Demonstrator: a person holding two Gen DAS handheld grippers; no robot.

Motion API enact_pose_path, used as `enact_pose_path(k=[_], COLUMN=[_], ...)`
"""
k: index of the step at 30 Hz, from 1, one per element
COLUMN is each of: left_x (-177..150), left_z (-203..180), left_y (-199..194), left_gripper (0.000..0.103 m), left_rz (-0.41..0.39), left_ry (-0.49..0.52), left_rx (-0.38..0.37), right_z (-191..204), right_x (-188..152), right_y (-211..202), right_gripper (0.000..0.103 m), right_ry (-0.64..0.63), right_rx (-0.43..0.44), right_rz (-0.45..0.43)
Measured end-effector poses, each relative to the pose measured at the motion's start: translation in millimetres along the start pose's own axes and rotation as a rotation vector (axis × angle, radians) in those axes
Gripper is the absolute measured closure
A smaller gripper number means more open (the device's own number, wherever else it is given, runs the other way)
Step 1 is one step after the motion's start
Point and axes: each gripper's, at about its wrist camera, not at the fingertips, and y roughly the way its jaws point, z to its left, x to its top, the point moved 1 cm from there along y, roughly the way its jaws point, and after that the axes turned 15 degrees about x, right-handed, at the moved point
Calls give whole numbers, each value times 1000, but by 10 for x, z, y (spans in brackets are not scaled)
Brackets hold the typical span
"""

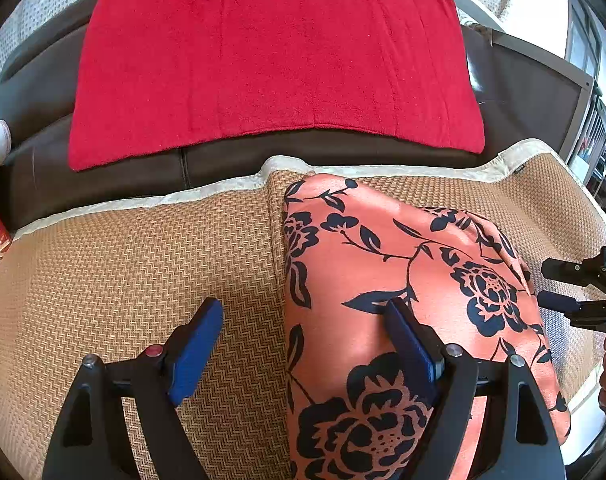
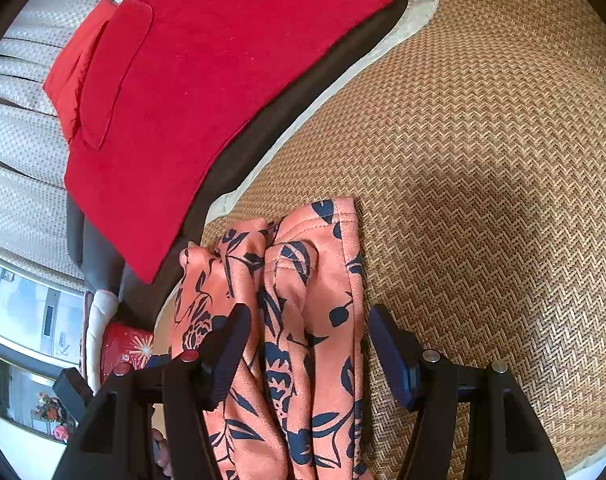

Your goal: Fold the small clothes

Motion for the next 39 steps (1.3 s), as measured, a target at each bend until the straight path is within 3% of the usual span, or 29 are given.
enact_pose_path(k=[39], left_x=[-15], left_z=[-47], left_y=[-97], left_gripper=[20], left_rz=[-10], left_ry=[18], left_rx=[16], right_z=[-40], right_x=[-86], right_y=[-51], right_gripper=[38], right_ry=[-4], right_rx=[7], right_rz=[25])
